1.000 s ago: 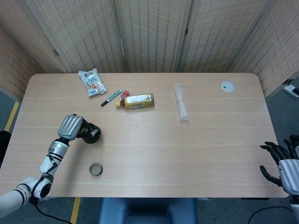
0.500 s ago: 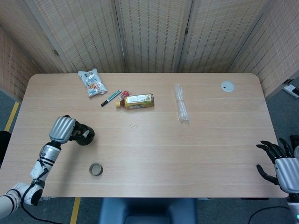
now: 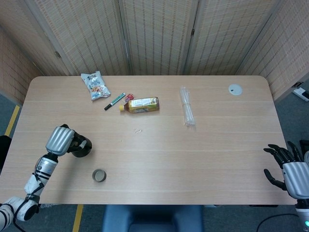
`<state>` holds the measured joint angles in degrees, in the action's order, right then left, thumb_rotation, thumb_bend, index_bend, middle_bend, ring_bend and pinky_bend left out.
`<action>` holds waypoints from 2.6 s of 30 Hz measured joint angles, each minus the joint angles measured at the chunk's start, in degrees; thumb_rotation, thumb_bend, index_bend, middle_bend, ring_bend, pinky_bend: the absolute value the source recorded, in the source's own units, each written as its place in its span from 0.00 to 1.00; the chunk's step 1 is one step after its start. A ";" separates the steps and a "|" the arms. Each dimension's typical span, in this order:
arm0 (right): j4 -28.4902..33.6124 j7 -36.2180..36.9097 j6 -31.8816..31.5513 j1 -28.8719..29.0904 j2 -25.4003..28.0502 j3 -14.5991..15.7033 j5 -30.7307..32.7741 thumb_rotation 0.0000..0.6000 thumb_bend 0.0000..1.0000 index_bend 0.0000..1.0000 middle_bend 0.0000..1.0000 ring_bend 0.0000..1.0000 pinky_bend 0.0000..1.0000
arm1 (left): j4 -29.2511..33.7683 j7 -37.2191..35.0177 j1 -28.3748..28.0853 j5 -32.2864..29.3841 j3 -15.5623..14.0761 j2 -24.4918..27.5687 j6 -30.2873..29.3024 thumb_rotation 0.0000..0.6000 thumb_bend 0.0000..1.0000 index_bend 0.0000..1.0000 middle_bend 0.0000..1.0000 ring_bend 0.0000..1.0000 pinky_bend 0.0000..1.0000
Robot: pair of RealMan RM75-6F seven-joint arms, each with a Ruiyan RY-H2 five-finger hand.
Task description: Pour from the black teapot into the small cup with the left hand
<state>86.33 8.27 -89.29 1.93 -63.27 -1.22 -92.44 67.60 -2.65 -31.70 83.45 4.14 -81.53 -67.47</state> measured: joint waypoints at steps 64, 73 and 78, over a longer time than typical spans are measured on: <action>4.30 -3.69 -0.10 0.49 2.01 -1.31 1.53 1.00 0.35 0.24 0.23 0.23 0.00 | 2.91 13.55 7.25 13.76 -5.93 -1.19 -12.45 0.81 0.47 1.00 1.00 0.95 0.50; 4.36 -3.74 -0.28 0.20 2.00 -1.24 1.75 1.00 0.35 0.24 0.23 0.22 0.00 | 0.50 16.43 7.40 17.29 -6.61 -3.22 -15.08 0.82 0.48 1.00 1.00 0.95 0.50; 4.24 -3.63 -0.26 0.15 1.90 -1.18 1.72 1.00 0.35 0.23 0.23 0.22 0.00 | 0.78 17.10 7.51 18.28 -7.08 -3.37 -15.45 0.85 0.49 1.00 1.00 0.95 0.50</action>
<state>90.57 4.65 -89.55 2.08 -61.37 -2.40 -90.72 68.38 14.44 -24.18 101.73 -2.95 -84.90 -82.92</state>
